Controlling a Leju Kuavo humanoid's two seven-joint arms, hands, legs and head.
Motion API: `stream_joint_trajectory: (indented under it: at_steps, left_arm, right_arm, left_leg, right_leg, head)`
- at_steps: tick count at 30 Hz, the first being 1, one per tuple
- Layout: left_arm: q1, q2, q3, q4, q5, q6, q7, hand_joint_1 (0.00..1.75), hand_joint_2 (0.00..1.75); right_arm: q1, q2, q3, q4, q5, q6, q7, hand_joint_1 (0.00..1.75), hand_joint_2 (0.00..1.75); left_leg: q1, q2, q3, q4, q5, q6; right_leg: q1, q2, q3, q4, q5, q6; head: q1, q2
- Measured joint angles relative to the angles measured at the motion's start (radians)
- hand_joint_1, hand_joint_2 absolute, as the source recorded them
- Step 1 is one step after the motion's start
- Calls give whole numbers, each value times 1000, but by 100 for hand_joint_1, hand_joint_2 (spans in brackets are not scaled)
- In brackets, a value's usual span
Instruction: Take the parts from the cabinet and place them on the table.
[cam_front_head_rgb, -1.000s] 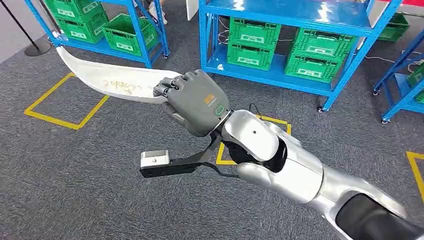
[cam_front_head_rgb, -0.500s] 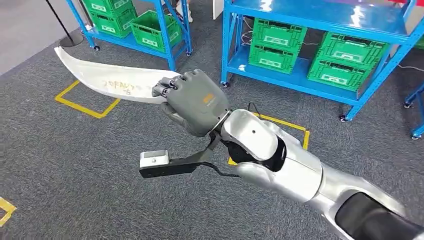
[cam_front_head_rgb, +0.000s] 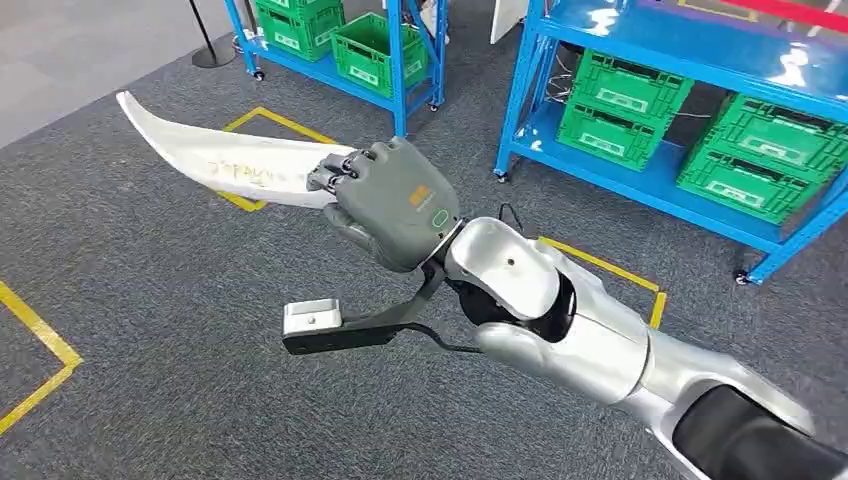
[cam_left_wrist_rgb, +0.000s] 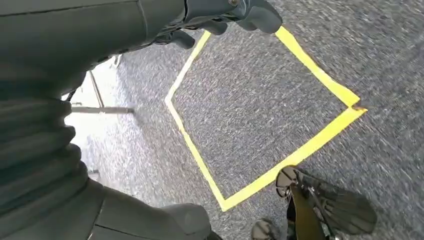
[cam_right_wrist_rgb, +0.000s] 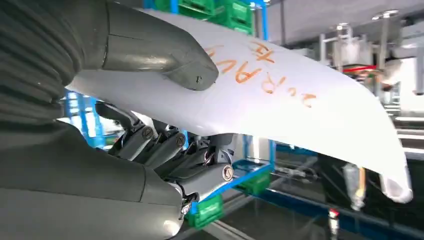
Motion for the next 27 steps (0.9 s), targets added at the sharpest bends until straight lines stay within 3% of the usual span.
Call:
stream_joint_trajectory:
  at_steps: [1,3,5,6,7,8,10,11,12,13,14,15,16,17,18,21,22,23,25,26,27]
  left_arm:
    - [0,-2,0,0,0,0,0,0,175]
    - [-1,-1,0,0,0,0,0,0,175]
    - [3,-2,1,0,-2,0,0,0,175]
    - [4,0,2,0,-3,0,0,0,175]
    - [5,0,2,0,-6,0,0,0,175]
    - [3,0,2,0,-6,0,-1,0,175]
    - [0,0,2,0,-8,0,0,0,175]
    - [0,0,2,0,-8,0,0,0,175]
    - [1,0,2,0,-8,0,1,0,175]
    - [2,0,2,0,-8,0,2,0,175]
    - [3,0,2,0,-8,0,2,0,175]
    - [3,0,2,0,-8,0,3,0,175]
    - [2,0,2,0,-8,0,2,0,175]
    - [-2,-3,2,0,-9,0,2,0,175]
    - [-3,-3,2,0,-9,0,2,0,175]
    - [-2,0,2,0,-9,0,3,0,175]
    - [0,0,2,0,-9,0,4,0,175]
    - [-1,1,2,0,-9,0,4,0,175]
    - [-6,0,2,0,-10,0,4,0,175]
    - [-6,0,2,0,-11,0,4,0,175]
    - [-5,0,2,0,-13,0,4,0,175]
  right_arm:
    - [-1,0,0,0,0,0,0,175,175]
    - [-5,0,0,0,0,0,0,175,175]
    - [-5,0,0,0,0,0,2,175,175]
    - [-6,1,0,-1,0,0,2,175,175]
    - [-6,3,0,-1,0,-1,2,175,175]
    - [-7,3,0,-1,0,-2,2,175,175]
    - [-2,2,0,-1,0,-2,7,175,175]
    - [2,2,0,-1,1,-2,10,175,175]
    - [6,2,0,-1,2,-2,10,175,175]
    - [7,2,0,-1,3,-1,13,175,175]
    - [7,2,0,-1,3,-1,14,175,175]
    - [7,2,0,-1,4,-2,15,175,175]
    - [6,2,0,-1,4,-2,15,175,175]
    - [6,2,0,-2,5,-2,15,175,175]
    - [6,2,0,-2,5,-1,15,175,175]
    - [6,2,-1,-2,5,-2,16,175,175]
    - [6,2,-1,-2,5,-2,17,175,175]
    - [5,2,-2,-3,5,-3,15,175,175]
    - [9,-2,-2,-3,5,-3,16,175,175]
    - [10,-3,-2,-3,5,-3,15,175,175]
    - [12,-6,-2,-3,5,-3,15,175,175]
  left_leg:
    - [0,-7,-3,2,0,-4]
    - [1,-21,-8,0,3,-19]
    - [4,-34,-9,-9,8,-31]
    - [1,-28,-14,-5,7,-35]
    - [-1,17,-20,15,-10,-39]
    - [0,43,-44,67,-44,-43]
    - [5,64,-118,224,-121,-52]
    - [6,66,-148,287,-139,-56]
    - [8,68,-153,298,-133,-59]
    - [10,70,-136,266,-107,-60]
    - [12,76,-99,197,-70,-62]
    - [13,94,-43,96,-27,-63]
    - [13,134,4,13,-5,-62]
    - [4,139,14,-4,-15,-49]
    - [7,125,10,-4,-11,-37]
    - [4,100,8,-8,-8,-16]
    - [7,93,12,-11,-5,-12]
    - [7,85,11,-11,-4,-7]
    - [5,66,8,-11,-3,-1]
    - [4,54,6,-9,-3,0]
    - [4,43,6,-8,-3,0]
  right_leg:
    - [1,35,21,-51,-6,-3]
    - [6,16,21,-56,0,-6]
    - [9,3,23,-59,3,-17]
    - [2,-10,32,-71,11,-26]
    - [2,-17,36,-76,14,-30]
    - [2,-26,36,-76,14,-34]
    - [3,-47,35,-76,13,-35]
    - [3,-59,35,-76,12,-36]
    - [3,-69,35,-76,11,-35]
    - [2,-78,35,-76,10,-34]
    - [1,-86,36,-75,9,-31]
    - [0,-96,39,-73,6,-27]
    - [3,-104,41,-71,2,-21]
    - [9,-108,39,-66,-4,-13]
    - [10,-116,40,-68,-3,-9]
    - [5,-133,46,-68,-9,9]
    - [0,-90,40,-50,-21,17]
    - [-2,-58,16,-1,-52,18]
    - [-1,-38,-68,166,-125,20]
    - [0,-36,-106,234,-143,18]
    - [0,-35,-122,255,-136,16]
  head:
    - [0,0]
    - [-1,0]
    - [0,0]
    - [0,0]
    - [-3,0]
    - [-5,0]
    - [-4,0]
    - [-5,0]
    - [-5,0]
    - [-5,0]
    - [-5,0]
    - [-5,0]
    - [-5,0]
    - [-5,0]
    - [0,0]
    - [1,0]
    - [1,0]
    - [2,0]
    - [3,0]
    - [3,0]
    - [3,0]
